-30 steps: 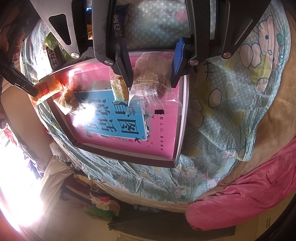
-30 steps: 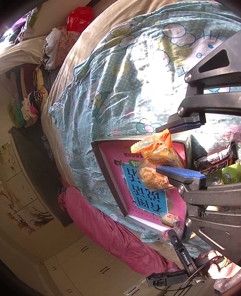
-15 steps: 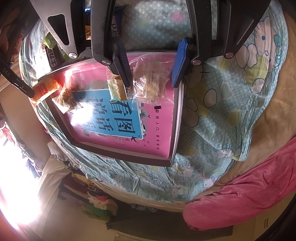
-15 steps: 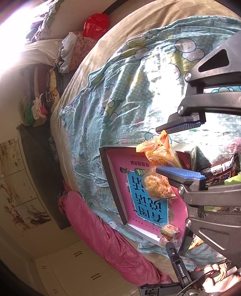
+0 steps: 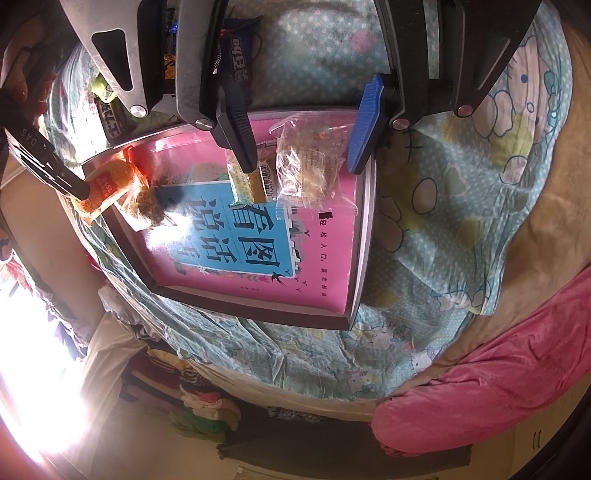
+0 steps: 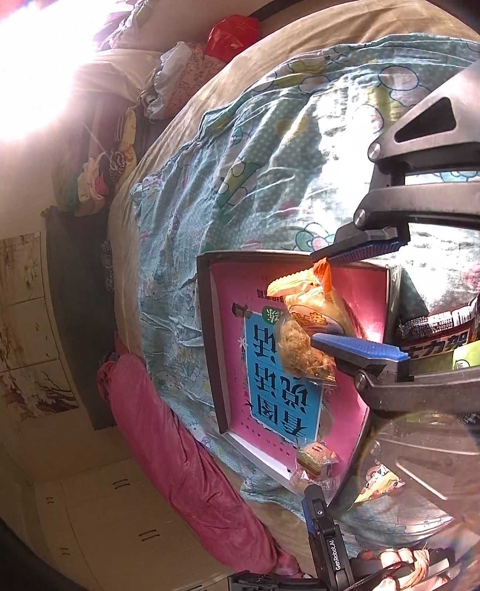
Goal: Organize snacks
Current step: 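Open left tool over the box while right tool releases the bread bag, then withdraw both tools from the box toward the snack pile beside it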
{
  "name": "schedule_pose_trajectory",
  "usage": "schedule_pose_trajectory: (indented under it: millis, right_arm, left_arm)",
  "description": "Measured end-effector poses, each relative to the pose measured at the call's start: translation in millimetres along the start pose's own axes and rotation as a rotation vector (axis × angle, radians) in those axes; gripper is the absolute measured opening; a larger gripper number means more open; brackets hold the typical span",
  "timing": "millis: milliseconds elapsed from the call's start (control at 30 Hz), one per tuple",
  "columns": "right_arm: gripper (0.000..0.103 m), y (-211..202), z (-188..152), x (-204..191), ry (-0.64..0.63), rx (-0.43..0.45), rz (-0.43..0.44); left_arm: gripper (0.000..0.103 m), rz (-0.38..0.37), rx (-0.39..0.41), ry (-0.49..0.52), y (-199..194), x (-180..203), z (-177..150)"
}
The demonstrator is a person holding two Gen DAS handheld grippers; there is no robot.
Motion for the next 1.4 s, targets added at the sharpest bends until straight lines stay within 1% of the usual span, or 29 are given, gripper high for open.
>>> schedule_pose_trajectory:
  millis: [233,500,600,833,1033,1100,1167,1233,1400]
  right_arm:
    - [0.04,5,-8,-10,-0.014,-0.038,0.031]
    - [0.041,-1,-9,-6,-0.003,-0.035,0.02]
    - [0.044,-3,-8,0,0.012,-0.031,0.008]
    - [0.047,-11,-5,13,0.054,-0.009,-0.013]
    - [0.048,-15,-1,14,0.059,0.01,-0.009]
    - [0.048,-18,0,12,0.054,0.021,-0.003]
    - [0.051,-20,1,9,0.047,0.03,0.004]
    - [0.053,-22,3,5,0.038,0.042,0.011]
    - [0.055,-25,6,-5,0.009,0.058,0.029]
  left_arm:
    - [0.058,-0.008,0.013,0.019,-8,7,1]
    - [0.062,-0.016,0.027,0.048,-16,14,2]
    - [0.063,-0.018,0.027,0.049,-17,14,2]
    - [0.063,-0.024,0.03,0.05,-20,16,2]
    - [0.064,-0.028,0.042,0.058,-27,19,3]
    - [0.065,-0.022,0.048,0.062,-30,20,3]
    - [0.071,-0.023,0.054,0.062,-32,21,4]
    - [0.072,-0.023,0.06,0.062,-34,21,5]
    - [0.075,-0.014,0.072,0.055,-38,20,6]
Point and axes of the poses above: each gripper's, at about its wrist camera, not at the fingertips, and y roughly the way its jaws point, x to its right, z to its top, the point moved 9 cm from there along y, roughly the way its jaws point, and after that the axes turned 4 degrees about -x, right-handed, at the moved point
